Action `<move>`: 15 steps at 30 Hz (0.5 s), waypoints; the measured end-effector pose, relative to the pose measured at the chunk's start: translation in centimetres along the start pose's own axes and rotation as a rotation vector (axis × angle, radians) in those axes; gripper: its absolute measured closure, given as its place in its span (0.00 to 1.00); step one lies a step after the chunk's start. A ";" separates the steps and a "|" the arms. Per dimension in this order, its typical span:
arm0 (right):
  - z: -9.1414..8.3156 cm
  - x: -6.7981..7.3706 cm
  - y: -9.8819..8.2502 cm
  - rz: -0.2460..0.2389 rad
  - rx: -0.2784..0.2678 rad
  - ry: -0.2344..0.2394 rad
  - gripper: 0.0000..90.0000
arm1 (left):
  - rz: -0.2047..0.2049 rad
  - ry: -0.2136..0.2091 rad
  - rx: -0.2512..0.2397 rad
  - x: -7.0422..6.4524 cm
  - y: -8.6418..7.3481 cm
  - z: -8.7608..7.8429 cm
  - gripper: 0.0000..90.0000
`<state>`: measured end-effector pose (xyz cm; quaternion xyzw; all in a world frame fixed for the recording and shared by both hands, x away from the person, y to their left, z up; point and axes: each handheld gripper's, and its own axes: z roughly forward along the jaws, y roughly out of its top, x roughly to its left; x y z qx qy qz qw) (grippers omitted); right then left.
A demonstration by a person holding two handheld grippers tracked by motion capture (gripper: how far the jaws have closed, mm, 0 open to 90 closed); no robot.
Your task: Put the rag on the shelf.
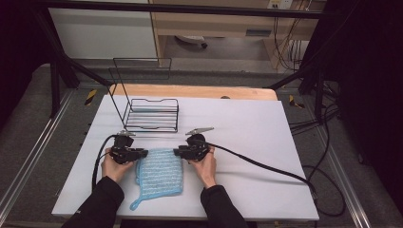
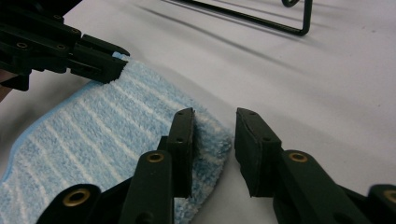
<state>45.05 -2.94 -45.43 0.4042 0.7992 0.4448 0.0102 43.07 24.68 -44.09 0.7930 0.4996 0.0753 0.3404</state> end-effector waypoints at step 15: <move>0.3 0.0 -0.2 0.039 0.026 0.028 0.91 | -0.014 -0.021 -0.030 0.2 -0.2 -0.3 0.88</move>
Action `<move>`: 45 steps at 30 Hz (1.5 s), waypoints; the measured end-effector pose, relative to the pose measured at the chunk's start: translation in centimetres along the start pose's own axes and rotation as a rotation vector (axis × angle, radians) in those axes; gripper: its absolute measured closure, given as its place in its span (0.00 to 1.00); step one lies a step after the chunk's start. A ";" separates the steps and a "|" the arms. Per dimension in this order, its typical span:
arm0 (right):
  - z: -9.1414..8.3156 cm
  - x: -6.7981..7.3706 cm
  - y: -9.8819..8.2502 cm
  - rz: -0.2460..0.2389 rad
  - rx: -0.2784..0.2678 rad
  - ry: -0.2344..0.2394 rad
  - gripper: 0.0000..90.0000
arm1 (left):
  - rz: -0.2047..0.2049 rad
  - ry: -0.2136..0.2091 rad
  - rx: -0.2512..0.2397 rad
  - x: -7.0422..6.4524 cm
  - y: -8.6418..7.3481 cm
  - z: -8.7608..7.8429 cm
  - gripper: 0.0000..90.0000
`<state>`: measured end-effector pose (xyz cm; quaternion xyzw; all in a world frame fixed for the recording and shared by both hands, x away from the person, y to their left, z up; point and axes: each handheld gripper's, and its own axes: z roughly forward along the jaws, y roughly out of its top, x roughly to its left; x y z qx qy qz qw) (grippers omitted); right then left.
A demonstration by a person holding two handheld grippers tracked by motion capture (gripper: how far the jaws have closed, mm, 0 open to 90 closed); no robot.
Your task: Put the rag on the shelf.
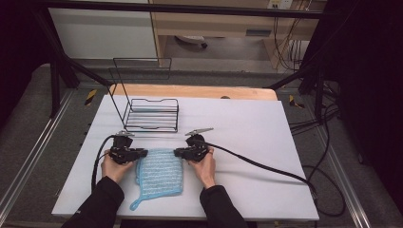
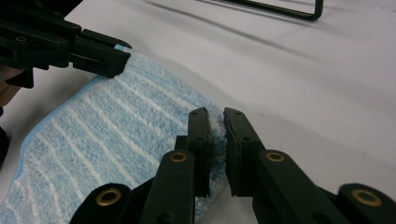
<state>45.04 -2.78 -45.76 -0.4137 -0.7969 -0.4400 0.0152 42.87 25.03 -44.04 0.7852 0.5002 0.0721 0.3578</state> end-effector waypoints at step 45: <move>-7.6 5.3 1.2 -0.155 -0.317 -0.015 0.92 | 0.111 -0.043 -0.346 -3.6 0.4 -8.0 0.89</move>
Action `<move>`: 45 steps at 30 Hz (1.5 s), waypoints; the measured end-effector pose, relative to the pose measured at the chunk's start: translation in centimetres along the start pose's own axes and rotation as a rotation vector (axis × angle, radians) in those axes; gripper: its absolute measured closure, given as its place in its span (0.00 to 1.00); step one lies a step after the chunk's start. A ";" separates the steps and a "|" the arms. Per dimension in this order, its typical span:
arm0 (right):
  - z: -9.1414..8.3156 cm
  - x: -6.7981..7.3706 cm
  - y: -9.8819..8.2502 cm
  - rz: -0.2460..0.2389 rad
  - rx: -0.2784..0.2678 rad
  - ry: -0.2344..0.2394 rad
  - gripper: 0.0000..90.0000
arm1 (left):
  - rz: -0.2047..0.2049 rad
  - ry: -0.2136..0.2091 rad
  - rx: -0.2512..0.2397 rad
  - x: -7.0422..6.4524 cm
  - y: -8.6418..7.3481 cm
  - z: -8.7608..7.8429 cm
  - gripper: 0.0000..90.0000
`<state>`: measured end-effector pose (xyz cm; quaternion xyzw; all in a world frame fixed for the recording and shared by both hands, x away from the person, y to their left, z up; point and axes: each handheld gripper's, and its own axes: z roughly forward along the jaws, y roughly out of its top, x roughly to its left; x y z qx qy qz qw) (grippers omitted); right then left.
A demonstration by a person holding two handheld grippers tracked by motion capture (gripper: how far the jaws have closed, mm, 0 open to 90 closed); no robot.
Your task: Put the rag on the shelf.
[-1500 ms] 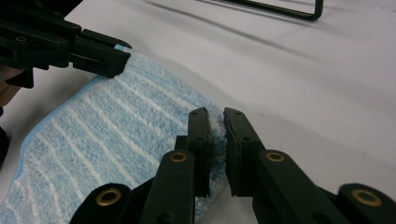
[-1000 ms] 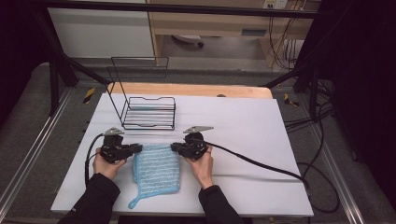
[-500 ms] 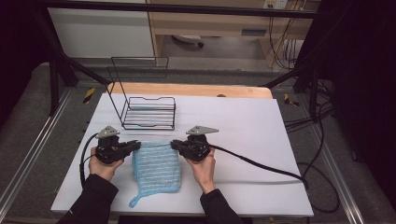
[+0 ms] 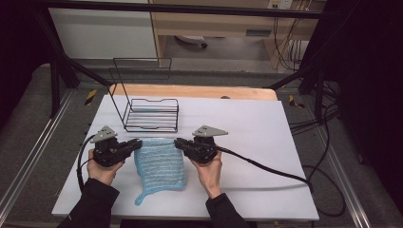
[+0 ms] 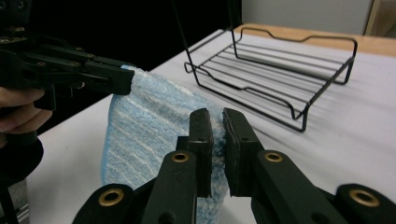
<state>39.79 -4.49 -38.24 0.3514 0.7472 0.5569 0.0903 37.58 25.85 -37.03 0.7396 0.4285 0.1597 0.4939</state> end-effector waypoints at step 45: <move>-3.1 4.4 6.7 -0.169 -0.329 -0.039 0.93 | 0.041 0.036 -0.370 -1.4 4.9 -4.9 0.89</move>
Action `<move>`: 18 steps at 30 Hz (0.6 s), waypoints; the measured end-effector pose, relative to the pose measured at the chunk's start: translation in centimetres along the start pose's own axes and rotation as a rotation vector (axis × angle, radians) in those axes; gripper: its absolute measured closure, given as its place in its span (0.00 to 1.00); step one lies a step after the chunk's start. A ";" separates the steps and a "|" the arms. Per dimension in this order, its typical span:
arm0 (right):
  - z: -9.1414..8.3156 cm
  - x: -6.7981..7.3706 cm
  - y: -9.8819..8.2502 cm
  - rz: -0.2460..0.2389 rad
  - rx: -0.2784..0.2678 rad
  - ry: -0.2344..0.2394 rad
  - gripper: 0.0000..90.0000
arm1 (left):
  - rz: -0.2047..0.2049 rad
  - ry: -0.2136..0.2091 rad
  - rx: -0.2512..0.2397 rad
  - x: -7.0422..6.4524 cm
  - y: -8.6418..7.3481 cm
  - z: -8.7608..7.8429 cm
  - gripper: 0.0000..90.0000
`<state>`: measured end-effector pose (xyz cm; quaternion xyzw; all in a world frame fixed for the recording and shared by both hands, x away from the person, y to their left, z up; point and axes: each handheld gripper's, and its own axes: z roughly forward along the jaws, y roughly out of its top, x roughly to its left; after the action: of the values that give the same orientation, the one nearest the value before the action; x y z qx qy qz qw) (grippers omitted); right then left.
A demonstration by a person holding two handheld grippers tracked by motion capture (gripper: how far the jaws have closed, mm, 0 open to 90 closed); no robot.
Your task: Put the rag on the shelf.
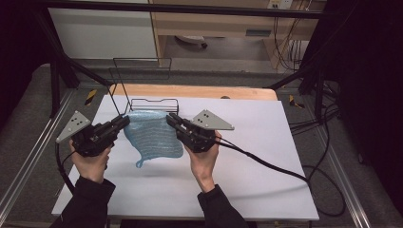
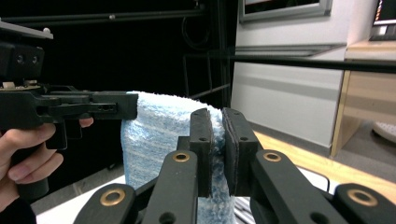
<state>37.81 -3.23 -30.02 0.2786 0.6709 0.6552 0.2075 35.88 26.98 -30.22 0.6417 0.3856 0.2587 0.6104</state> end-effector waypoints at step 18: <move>1.0 0.9 3.4 -0.046 -0.113 -0.021 0.93 | -0.025 -0.003 -0.151 0.7 3.5 -0.3 0.89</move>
<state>38.10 -1.93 -26.64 0.2578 0.6368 0.6842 0.2448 36.65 27.86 -26.81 0.5893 0.3721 0.2784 0.6608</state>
